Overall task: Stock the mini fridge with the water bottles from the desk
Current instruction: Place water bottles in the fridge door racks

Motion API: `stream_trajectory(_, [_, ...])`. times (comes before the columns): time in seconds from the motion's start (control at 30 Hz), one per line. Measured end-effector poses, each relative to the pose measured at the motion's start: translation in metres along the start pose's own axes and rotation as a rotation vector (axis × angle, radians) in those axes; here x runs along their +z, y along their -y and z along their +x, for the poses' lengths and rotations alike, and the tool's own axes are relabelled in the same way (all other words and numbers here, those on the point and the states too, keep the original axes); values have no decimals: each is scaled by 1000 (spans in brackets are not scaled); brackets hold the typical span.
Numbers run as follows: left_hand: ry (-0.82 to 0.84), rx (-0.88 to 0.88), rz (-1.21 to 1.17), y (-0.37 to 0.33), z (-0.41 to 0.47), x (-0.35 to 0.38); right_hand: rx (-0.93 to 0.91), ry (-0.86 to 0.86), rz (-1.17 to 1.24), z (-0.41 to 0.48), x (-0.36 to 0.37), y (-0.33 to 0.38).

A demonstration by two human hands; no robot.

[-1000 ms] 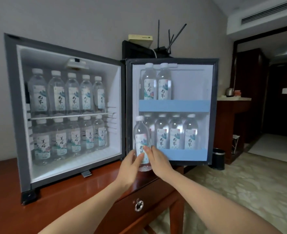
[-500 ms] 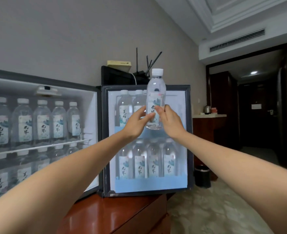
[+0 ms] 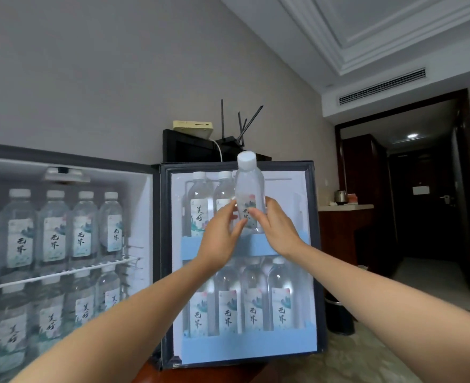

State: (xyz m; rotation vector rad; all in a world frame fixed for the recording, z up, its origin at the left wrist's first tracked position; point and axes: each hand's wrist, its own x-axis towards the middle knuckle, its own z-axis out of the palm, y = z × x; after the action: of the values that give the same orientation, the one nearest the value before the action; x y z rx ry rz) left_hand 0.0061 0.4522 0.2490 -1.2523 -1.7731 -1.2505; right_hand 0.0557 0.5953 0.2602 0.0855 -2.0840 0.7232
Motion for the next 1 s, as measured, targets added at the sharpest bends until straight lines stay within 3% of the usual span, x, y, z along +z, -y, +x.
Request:
stream_trajectory(0.23, [8, 151, 291, 29, -33, 1, 49, -4, -177, -5, 13, -16])
stream_trajectory(0.4, [-29, 157, 331, 30, -29, 10, 112, -36, -233, 1, 15, -12])
stream_trajectory(0.7, [-84, 145, 387, 26, -33, 25, 223, 101, -390, 14, 9, -10])
stream_trajectory(1.0, [-32, 121, 470, 26, -31, 23, 225, 59, -339, 7, 16, -7])
